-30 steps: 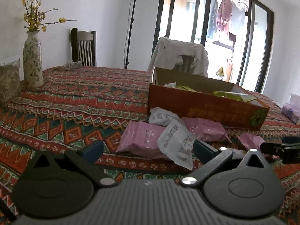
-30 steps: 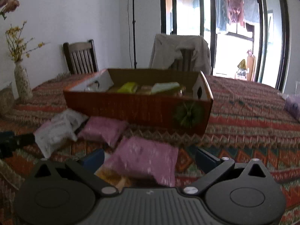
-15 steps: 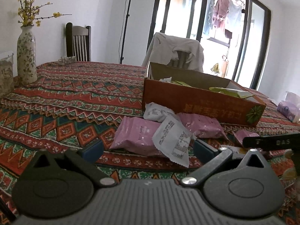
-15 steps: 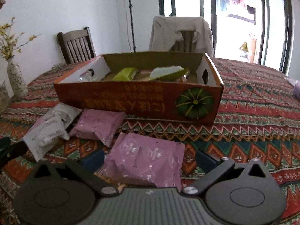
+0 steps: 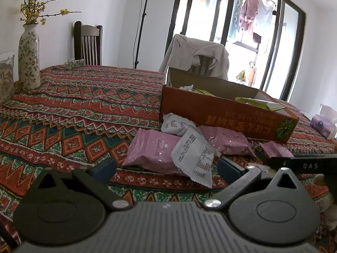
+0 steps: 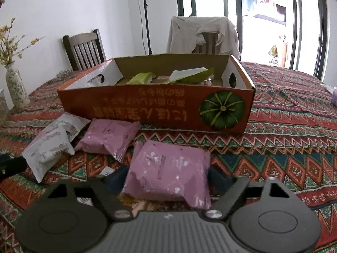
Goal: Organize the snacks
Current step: 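Grasp the pink wrapped cake with the right gripper while left grasps a white wrapper, then carry the pink cake and white wrapper into the box and open both grippers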
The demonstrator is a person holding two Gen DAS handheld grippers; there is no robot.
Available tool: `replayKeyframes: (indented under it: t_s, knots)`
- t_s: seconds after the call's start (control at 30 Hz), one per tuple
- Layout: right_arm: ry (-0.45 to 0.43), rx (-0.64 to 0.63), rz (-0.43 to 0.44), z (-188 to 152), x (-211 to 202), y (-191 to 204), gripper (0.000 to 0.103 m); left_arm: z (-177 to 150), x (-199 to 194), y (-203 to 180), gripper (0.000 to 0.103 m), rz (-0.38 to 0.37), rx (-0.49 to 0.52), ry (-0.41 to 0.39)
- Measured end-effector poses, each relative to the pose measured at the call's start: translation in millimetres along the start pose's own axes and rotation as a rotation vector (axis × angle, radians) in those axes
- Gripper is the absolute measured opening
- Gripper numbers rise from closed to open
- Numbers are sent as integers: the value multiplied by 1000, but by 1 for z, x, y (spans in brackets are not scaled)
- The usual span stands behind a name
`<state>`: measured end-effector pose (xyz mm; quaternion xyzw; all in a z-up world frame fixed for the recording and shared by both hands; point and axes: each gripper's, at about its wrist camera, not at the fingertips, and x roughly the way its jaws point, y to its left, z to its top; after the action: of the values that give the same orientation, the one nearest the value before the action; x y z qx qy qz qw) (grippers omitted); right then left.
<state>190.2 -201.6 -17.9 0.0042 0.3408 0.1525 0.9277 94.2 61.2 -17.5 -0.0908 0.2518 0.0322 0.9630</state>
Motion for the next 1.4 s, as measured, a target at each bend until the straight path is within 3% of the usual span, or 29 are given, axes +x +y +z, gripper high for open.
replayKeyframes:
  t_s: [0.07,0.4,0.63,1.03,1.1,1.27,1.3,1.37,1.4]
  knots:
    - [-14,10,11,0,-3,-3,64,0,0,-1,103,4,2,0]
    - [-210,-47,-56,-4,-30,-8,64,-1,0,-2,103,10,12,1]
    - [-228,-60,-49,-6,-31,-7,64,1,1,-10,103,41,60,9]
    - [-232,-32,-32,-8,-32,-11,64,18,24,-58,102,98,291,35]
    - [-237,-30,-32,-8,-32,-10,64,17,32,-65,99,108,318,57]
    - [-237,-28,-28,-8,-33,-11,64,13,49,-71,74,113,343,125]
    - [-237,-27,-27,-8,-33,-11,64,12,49,-73,72,118,352,121]
    - [-237,-26,-27,-8,-33,-12,64,11,49,-74,56,117,362,114]
    - [-237,-26,-27,-8,-33,-12,64,11,47,-74,53,119,367,106]
